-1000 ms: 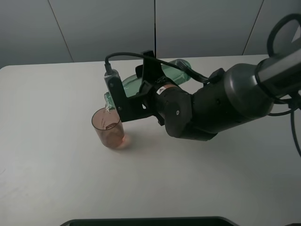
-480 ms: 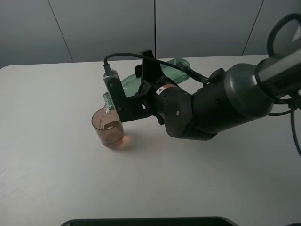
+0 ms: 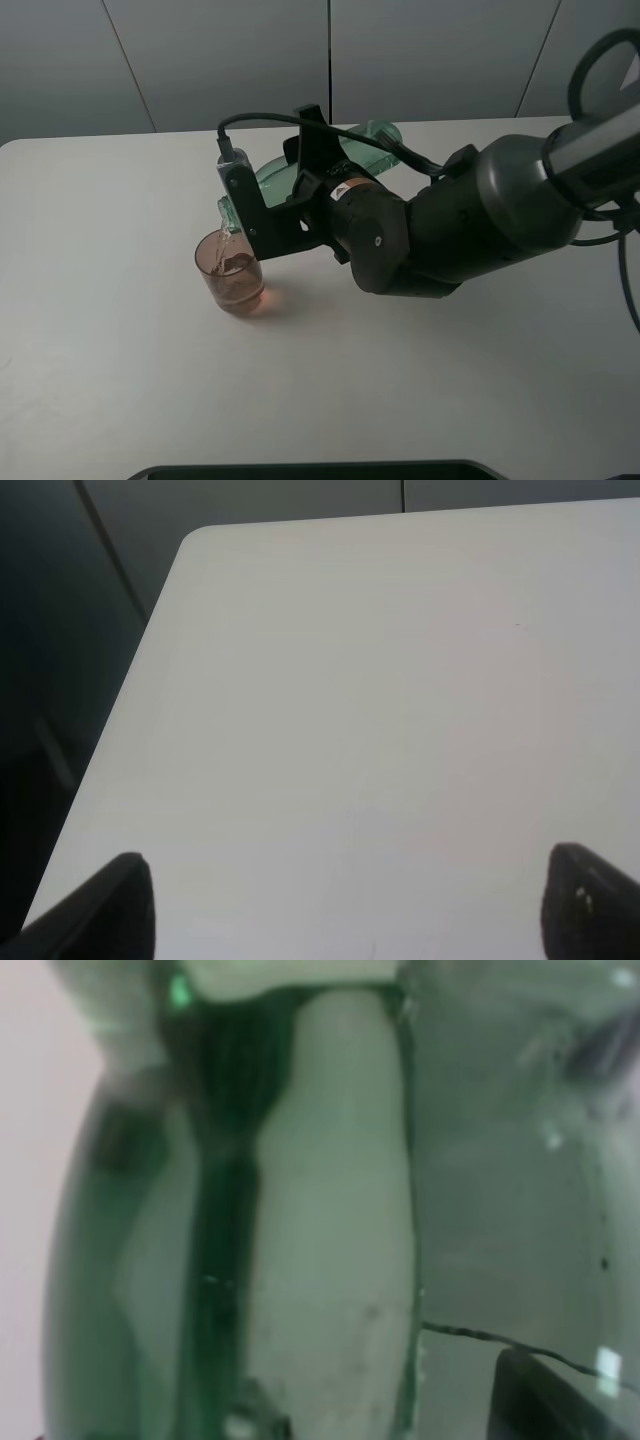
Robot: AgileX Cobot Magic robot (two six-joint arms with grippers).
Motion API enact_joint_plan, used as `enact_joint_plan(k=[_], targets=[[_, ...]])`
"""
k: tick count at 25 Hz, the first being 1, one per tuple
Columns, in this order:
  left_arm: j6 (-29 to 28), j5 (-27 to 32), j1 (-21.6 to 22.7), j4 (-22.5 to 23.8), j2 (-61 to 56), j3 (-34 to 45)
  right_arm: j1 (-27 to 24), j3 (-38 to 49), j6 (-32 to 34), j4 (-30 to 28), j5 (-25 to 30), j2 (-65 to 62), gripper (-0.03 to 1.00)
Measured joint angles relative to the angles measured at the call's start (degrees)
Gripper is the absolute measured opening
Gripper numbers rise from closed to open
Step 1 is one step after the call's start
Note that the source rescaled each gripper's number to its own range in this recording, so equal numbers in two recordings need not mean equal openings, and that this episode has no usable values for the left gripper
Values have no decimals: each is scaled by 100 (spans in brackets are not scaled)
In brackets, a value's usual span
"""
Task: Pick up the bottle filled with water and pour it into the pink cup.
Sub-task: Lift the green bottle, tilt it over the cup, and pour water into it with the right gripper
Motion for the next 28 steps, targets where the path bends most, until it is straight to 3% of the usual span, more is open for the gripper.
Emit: enact_joint_plan(k=[20,24,28], targets=[[0,0,0,0,0,0,0,0,0,12,-35,0,0],[0,0,0,0,0,0,0,0,368,21,-35,0,0],[0,0,0,0,0,0,0,0,1157,21,-35,-28,0]])
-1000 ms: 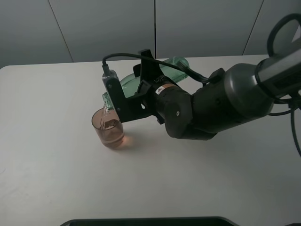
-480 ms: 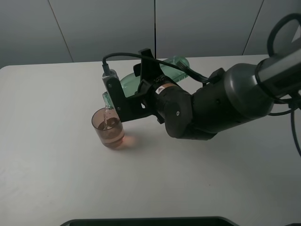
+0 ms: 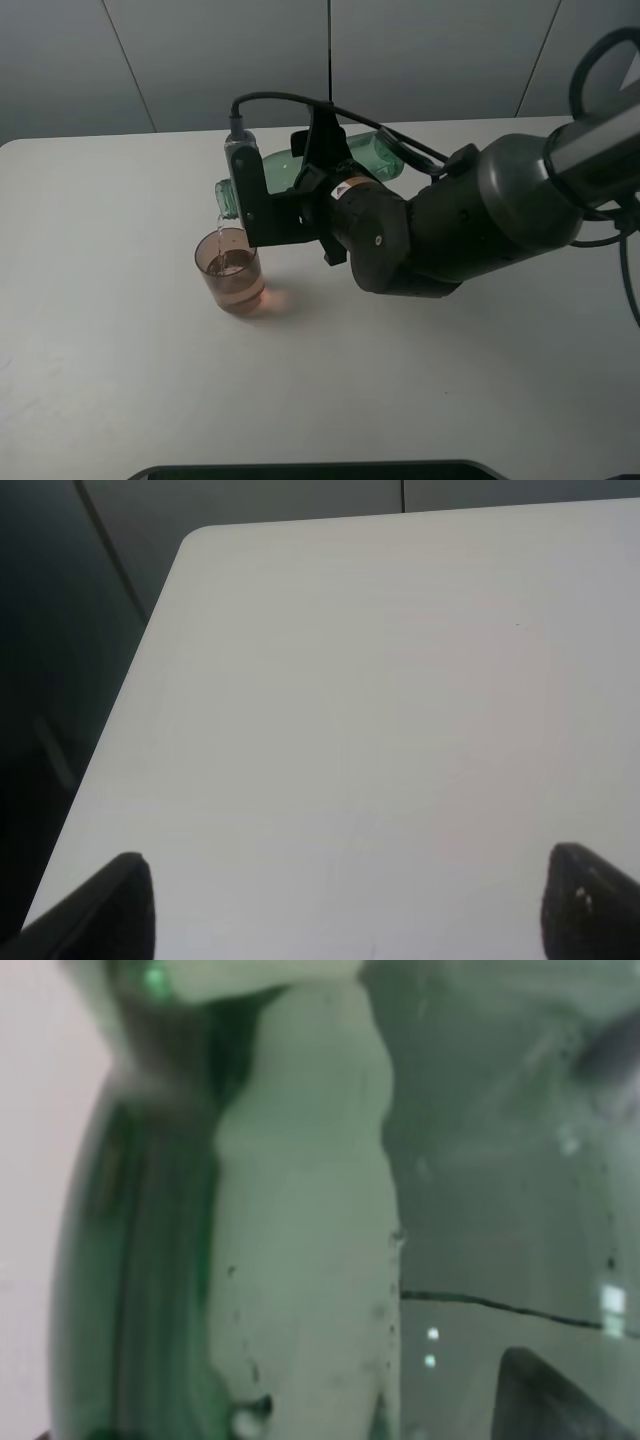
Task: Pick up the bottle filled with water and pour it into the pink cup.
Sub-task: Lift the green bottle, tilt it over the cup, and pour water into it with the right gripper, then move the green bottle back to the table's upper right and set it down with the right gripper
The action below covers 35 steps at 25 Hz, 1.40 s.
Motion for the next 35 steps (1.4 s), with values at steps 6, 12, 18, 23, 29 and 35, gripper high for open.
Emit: enact_joint_plan(k=[6,12,18,23,29,35], targets=[[0,0,0,0,0,0,0,0,1327,-36,-99,-499,0],[0,0,0,0,0,0,-144,0,2609,1,-112,-1318,0],[0,0,0,0,0,0,-655,98,4494,5,-122,-2274,0],[0,0,0,0,0,0,-1528,537,6203,-608,171,-2707,0],[0,0,0,0,0,0,-2780,1001,8359,-2077,693,-2876,0],[15,0,0,0,0,0,-4238,1036,10491,-4114,1013,-2886,0]])
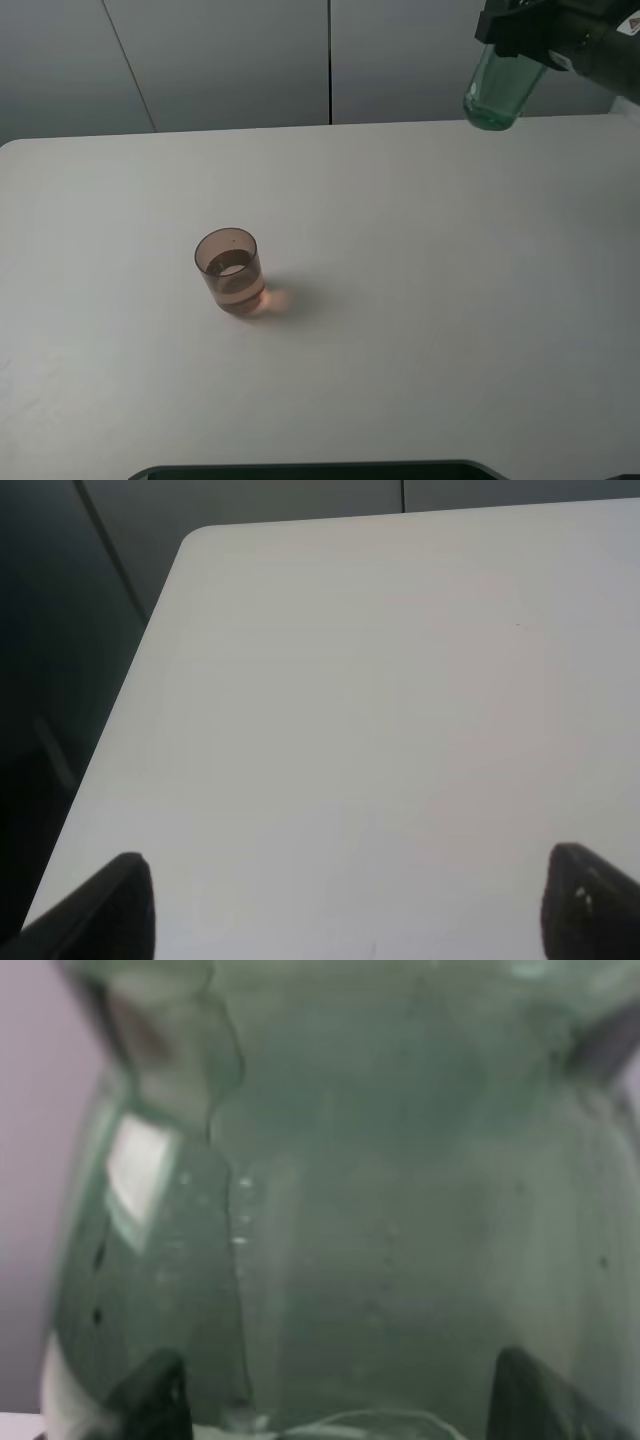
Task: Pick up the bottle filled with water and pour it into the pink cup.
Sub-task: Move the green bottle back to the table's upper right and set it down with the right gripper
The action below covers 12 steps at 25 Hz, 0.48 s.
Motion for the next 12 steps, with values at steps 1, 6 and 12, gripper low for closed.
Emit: enact_joint_plan(k=[1,6,12], targets=[[0,0,0,0,0,0,-210,0,84,-300,0,0,0],[8,0,0,0,0,0,-1112,0,523,-1507,-287,203,0],[23,0,0,0,0,0,-1683,-169,401,-1168,-557,1034,0]])
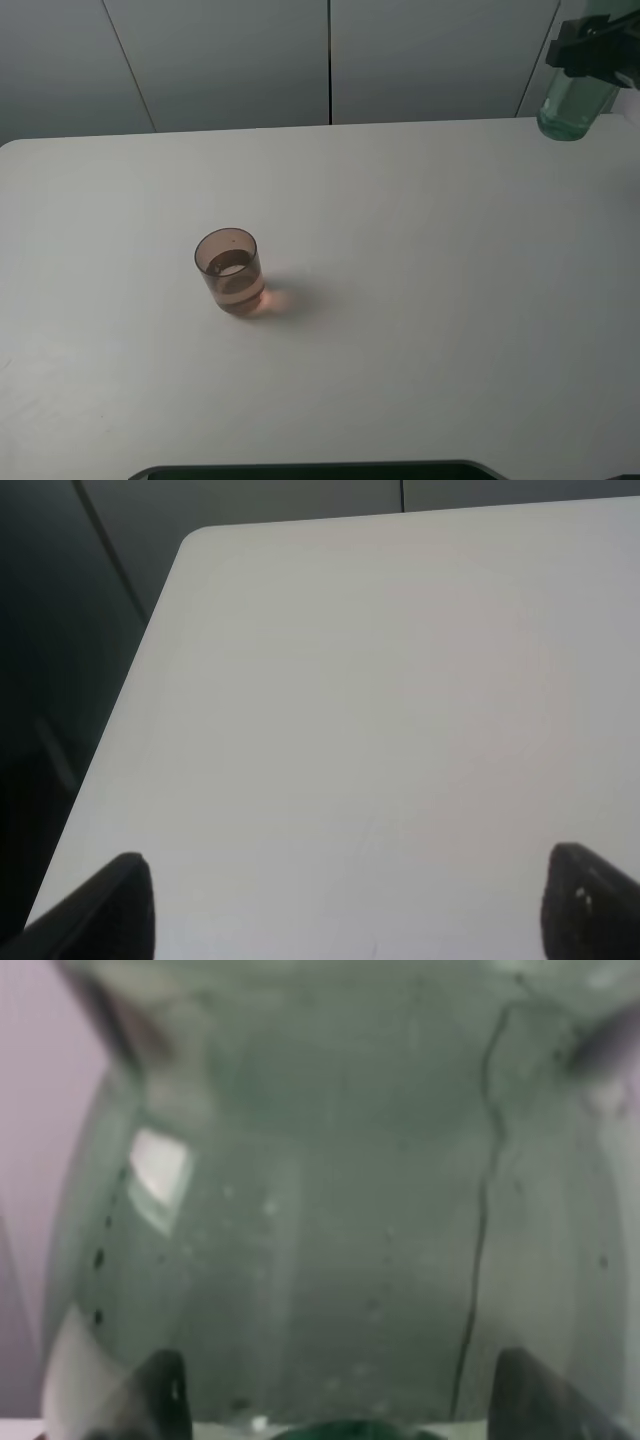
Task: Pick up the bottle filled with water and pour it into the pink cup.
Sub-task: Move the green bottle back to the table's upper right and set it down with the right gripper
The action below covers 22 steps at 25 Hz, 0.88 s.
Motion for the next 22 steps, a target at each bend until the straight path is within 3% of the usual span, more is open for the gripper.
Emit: enact_joint_plan(k=[13,22], targets=[[-10,0,0,0,0,0,-25,-2143,-267,-129,68,2449,0],[-10,0,0,0,0,0,-25,-2510,-448,-151,205,3266,0]])
